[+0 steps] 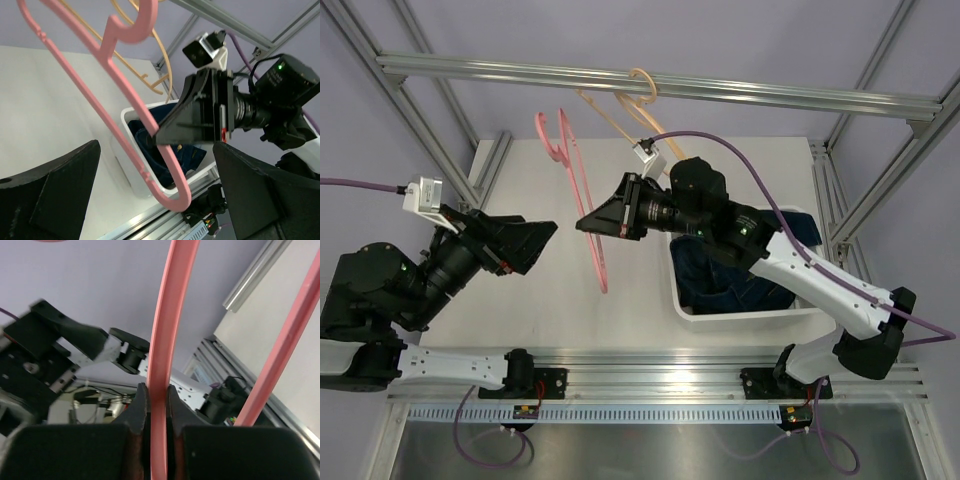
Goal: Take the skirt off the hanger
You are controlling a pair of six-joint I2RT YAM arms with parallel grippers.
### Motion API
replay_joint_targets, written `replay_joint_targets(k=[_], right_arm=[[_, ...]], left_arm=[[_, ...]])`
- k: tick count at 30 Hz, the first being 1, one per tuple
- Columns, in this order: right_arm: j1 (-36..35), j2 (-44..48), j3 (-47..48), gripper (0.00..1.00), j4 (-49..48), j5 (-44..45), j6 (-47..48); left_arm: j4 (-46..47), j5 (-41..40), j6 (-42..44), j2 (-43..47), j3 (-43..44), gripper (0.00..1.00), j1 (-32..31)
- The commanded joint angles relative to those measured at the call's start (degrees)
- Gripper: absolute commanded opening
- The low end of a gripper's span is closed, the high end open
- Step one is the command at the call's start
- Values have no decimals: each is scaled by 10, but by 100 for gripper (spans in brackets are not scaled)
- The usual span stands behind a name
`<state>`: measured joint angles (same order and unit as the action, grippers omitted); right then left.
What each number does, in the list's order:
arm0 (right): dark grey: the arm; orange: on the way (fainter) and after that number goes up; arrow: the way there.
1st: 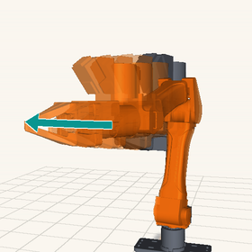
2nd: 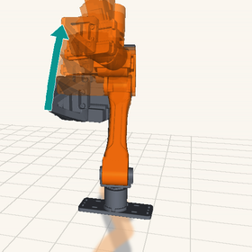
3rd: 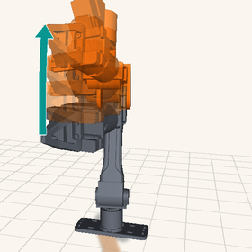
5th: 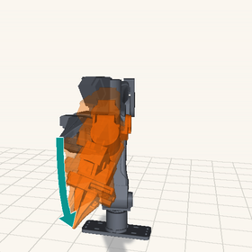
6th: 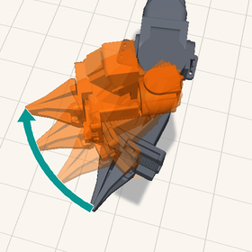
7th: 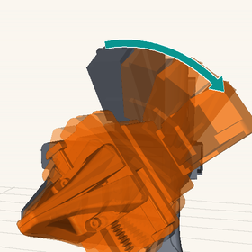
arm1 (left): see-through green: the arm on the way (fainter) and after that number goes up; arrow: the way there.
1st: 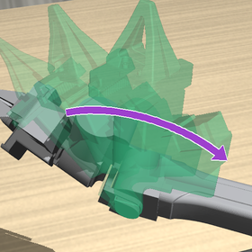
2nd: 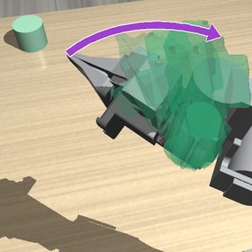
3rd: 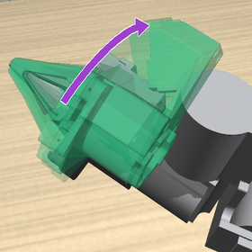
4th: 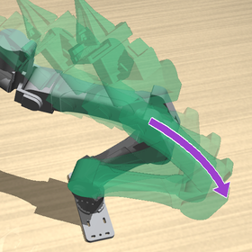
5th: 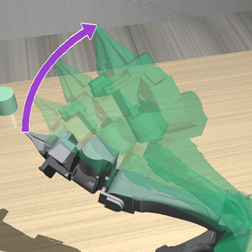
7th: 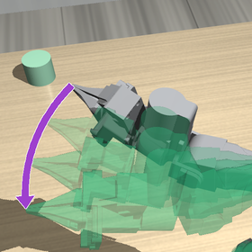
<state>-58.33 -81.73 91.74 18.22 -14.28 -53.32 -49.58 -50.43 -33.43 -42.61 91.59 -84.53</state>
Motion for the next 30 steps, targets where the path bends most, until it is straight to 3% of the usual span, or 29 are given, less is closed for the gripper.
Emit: replay_joint_targets(k=[1, 10, 20, 30], right_arm=[[39, -21, 25, 0, -85, -65, -90], [59, -105, 89, 0, -155, -29, -182], [59, -129, 111, 0, -204, 79, -235], [56, -149, 149, 0, -167, 132, -239]], left_arm=[[-36, -26, -32, -1, -6, 99, 1], [-59, -30, -60, 5, -37, 99, 2], [-87, -39, -87, 29, -59, 99, 1], [-89, -34, -85, 33, -58, 99, 1]])
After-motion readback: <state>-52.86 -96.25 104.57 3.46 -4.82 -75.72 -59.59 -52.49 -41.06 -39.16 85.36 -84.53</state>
